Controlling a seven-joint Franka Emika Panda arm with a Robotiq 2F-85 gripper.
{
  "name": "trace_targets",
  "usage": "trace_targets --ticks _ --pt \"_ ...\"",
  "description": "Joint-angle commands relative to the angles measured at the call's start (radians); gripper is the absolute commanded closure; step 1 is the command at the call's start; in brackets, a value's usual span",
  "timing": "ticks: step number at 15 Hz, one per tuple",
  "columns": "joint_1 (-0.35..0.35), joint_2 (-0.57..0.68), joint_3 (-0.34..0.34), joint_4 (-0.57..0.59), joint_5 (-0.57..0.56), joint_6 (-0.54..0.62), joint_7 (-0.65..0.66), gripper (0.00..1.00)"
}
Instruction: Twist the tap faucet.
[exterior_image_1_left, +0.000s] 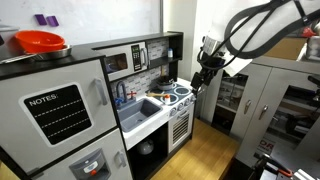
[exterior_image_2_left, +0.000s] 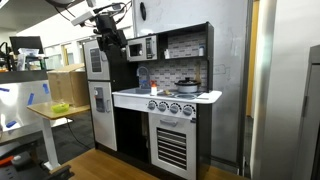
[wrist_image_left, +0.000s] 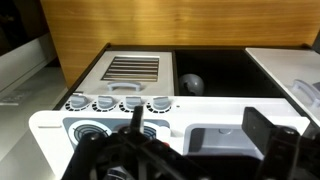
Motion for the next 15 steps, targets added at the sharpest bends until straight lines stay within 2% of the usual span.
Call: trace_targets --ticks 1,4,6,8,10,11,15 --pt "0.005 0.028 0.005 -0.014 -0.1 0.121 -0.083 0.0" --pt "0.008 0.081 0.026 0.014 -0.189 0.262 -0.094 0.0" --pt "0.001 0.111 0.055 0.046 -0.239 0.349 -0.043 0.0" --pt "0.007 0.129 0.053 0.049 -0.232 0.439 -0.045 0.0" --pt "0.024 0.156 0.029 0.043 -0.179 0.524 -0.072 0.0" --pt "0.033 0.173 0.021 0.049 -0.141 0.513 -0.066 0.0" --pt "0.087 0.371 -0.004 0.203 0.068 0.603 -0.148 0.0"
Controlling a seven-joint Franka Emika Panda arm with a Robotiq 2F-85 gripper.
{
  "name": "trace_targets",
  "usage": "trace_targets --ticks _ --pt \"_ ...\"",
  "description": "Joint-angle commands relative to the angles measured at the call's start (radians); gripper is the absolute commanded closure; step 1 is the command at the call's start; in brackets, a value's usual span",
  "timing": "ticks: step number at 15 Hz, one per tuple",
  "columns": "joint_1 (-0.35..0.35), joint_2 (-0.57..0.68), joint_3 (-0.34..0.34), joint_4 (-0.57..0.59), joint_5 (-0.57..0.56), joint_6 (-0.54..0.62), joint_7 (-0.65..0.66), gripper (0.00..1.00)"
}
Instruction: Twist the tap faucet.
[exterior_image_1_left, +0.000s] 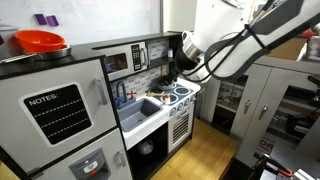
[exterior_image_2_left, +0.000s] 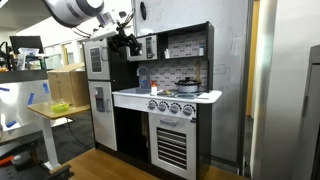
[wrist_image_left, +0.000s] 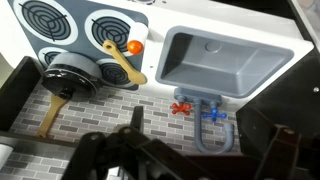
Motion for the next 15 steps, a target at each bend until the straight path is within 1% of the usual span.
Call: trace_targets --ticks 1,2,3,4,5,13,14,15 --pt "0.052 0.174 -0.01 0.173 0.189 0.051 -0.107 0.0" --pt "0.051 0.202 0.019 0.219 0.262 0.026 -0.174 0.0" --pt "0.041 0.143 0.003 0.14 0.169 0.035 -0.09 0.0" --pt "0.051 0.18 0.012 0.185 0.214 0.034 -0.125 0.0" --pt "0.056 0.202 0.016 0.209 0.232 0.034 -0.138 0.0" --pt "0.056 0.207 0.014 0.216 0.236 0.034 -0.139 0.0" --pt "0.048 0.241 0.027 0.223 0.261 0.071 -0.164 0.0" --pt "0.046 0.267 0.029 0.226 0.258 0.1 -0.174 0.0"
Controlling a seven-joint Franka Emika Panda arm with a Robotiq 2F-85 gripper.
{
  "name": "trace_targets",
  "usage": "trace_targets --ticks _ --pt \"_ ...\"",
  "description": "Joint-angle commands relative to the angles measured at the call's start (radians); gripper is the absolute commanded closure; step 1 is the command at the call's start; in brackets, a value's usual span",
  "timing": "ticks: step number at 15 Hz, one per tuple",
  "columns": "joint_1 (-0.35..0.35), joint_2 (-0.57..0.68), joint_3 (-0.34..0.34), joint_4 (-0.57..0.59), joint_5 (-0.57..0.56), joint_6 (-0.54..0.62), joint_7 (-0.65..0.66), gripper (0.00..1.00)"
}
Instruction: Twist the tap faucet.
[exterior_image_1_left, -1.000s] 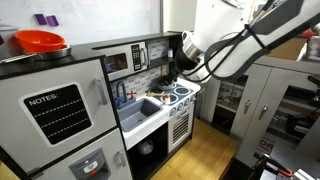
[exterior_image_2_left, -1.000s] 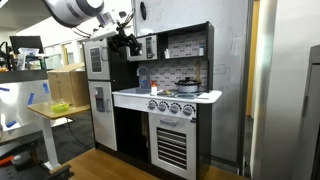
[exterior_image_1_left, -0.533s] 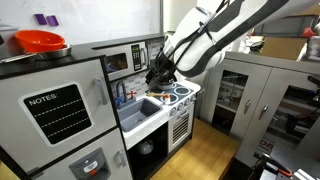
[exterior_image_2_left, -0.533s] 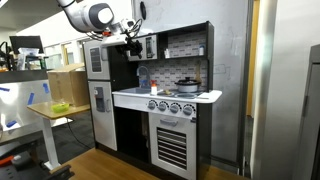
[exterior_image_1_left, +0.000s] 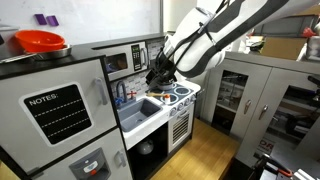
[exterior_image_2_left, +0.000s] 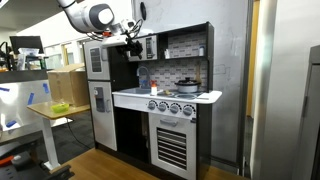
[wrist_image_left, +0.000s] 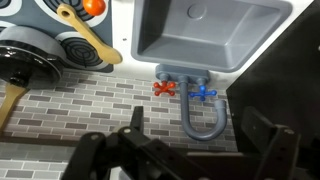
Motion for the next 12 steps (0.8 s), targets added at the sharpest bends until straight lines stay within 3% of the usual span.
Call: trace_targets --ticks 1,7,8,9,10,12 --pt "-0.011 0.076 0.013 0.009 0.014 0.092 -0.034 0.0" --pt "-0.094 0.254 0.091 0.021 -0.026 0.347 -0.041 0.02" --pt "-0.131 0.283 0.127 0.029 -0.053 0.396 -0.032 0.27" --pt "-0.151 0.318 0.143 0.044 -0.081 0.44 -0.023 0.27" --pt "-0.182 0.348 0.168 0.059 -0.119 0.473 -0.015 0.33" --pt "-0.248 0.388 0.222 0.161 -0.202 0.421 0.006 0.47"
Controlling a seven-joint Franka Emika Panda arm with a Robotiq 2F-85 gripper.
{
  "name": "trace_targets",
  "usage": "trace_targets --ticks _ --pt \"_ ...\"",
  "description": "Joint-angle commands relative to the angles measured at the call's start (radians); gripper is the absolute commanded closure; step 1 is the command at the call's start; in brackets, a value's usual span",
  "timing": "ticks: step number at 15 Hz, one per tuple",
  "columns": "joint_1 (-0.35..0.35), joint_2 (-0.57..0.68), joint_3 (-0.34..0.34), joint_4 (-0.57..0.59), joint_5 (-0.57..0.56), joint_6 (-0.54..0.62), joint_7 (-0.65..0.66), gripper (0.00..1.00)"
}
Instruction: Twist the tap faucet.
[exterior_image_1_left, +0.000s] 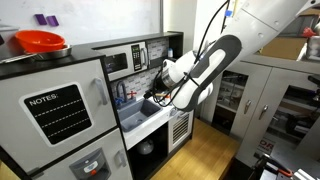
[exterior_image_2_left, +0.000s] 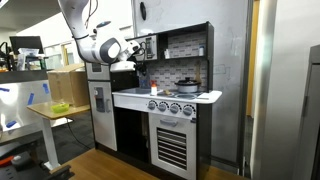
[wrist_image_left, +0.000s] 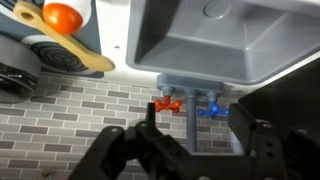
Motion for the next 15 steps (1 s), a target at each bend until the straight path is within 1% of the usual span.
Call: trace_targets --ticks 1,2,3,4,7,8,11,13,15 --pt "-0.13 0.087 0.113 0.155 -0.12 -0.007 0.024 0.56" --pt "-0.162 0.116 0.145 0.203 -0.15 -0.014 0.027 0.61" --pt "-0.194 0.147 0.178 0.242 -0.174 -0.018 0.031 0.69" --pt "-0.225 0.186 0.213 0.273 -0.195 -0.011 0.037 0.75" --pt "-0.3 0.291 0.306 0.352 -0.237 -0.015 0.042 0.97" --pt "-0.326 0.331 0.34 0.38 -0.255 -0.016 0.038 1.0" --pt "-0.37 0.431 0.408 0.451 -0.297 -0.016 0.028 1.0" --pt "-0.379 0.472 0.43 0.478 -0.309 -0.018 0.031 1.0" --pt "-0.393 0.51 0.47 0.515 -0.317 -0.066 0.04 1.0"
